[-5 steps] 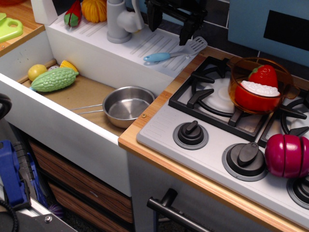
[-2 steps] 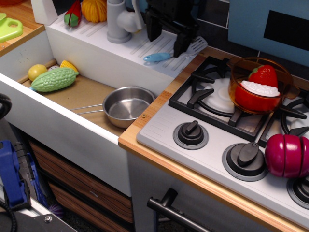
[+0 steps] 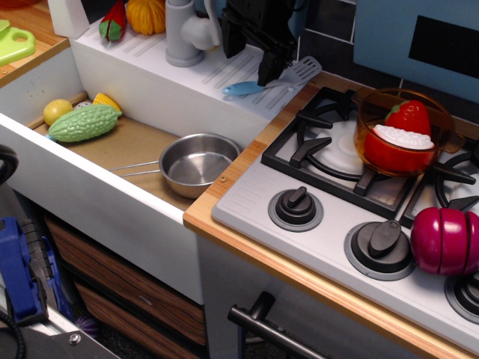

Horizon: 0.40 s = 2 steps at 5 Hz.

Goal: Put spatula in pan

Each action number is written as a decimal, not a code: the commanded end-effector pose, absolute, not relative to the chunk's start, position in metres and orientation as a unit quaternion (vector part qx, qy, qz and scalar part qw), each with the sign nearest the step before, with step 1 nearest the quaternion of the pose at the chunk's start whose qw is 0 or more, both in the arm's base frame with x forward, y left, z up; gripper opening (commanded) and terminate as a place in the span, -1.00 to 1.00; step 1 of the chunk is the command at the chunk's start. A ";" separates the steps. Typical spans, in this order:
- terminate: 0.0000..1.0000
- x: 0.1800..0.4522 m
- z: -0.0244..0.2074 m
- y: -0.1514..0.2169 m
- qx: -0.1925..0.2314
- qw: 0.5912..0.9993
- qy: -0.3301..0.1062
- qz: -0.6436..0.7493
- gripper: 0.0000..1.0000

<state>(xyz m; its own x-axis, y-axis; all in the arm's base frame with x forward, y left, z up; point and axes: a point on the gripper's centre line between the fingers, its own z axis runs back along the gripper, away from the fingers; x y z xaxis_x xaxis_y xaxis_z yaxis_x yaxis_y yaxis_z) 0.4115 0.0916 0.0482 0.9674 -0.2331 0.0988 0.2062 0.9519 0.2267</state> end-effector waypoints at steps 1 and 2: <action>-1.00 0.419 0.055 0.103 0.102 0.983 -0.098 -0.114 1.00; -1.00 0.420 0.046 0.108 0.084 0.985 -0.100 -0.112 1.00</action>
